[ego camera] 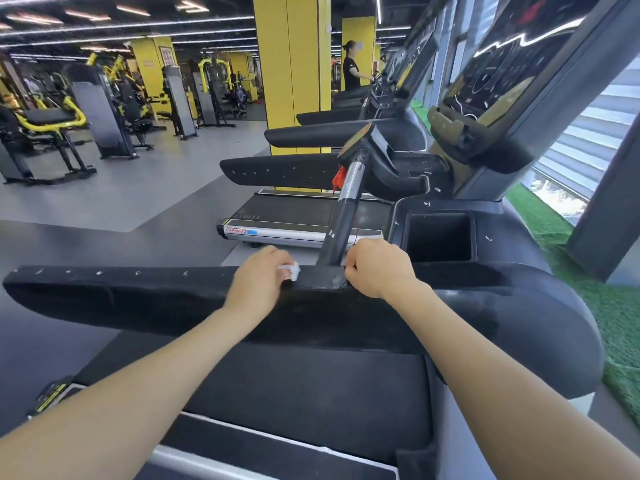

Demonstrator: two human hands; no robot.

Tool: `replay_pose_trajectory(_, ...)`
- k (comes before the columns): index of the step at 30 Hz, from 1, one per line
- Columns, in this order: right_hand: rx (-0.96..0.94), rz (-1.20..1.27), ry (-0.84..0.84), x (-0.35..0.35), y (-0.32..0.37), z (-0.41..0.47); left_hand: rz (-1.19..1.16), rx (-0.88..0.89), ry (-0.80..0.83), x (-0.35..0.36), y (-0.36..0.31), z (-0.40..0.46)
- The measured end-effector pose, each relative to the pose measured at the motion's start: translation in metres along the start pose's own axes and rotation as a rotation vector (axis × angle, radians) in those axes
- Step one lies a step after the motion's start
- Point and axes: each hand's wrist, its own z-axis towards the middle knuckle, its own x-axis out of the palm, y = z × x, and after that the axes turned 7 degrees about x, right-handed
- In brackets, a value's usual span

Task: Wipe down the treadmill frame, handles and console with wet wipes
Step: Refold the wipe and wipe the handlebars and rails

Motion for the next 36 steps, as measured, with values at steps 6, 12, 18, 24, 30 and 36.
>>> replay_pose_trajectory(6,-0.005,-0.019,-0.038,0.004,0.0,-0.001,-0.022,0.164,0.068,0.014,-0.025,0.006)
replay_pose_trajectory(12,-0.025,0.037,-0.127,0.012,-0.003,-0.005,0.105,-0.031,0.017,-0.019,0.037,-0.01)
replay_pose_trajectory(18,-0.049,0.03,-0.183,0.017,-0.002,-0.007,0.004,0.016,-0.021,0.013,-0.026,0.003)
replay_pose_trajectory(24,-0.023,0.059,-0.193,0.019,-0.002,-0.007,0.107,0.025,0.03,-0.005,0.017,-0.012)
replay_pose_trajectory(30,-0.029,0.049,-0.183,0.019,0.001,-0.01,0.165,-0.162,-0.035,-0.011,0.024,-0.012)
replay_pose_trajectory(36,-0.033,0.017,-0.201,0.021,-0.001,-0.007,0.03,-0.048,-0.003,0.012,-0.027,0.0)
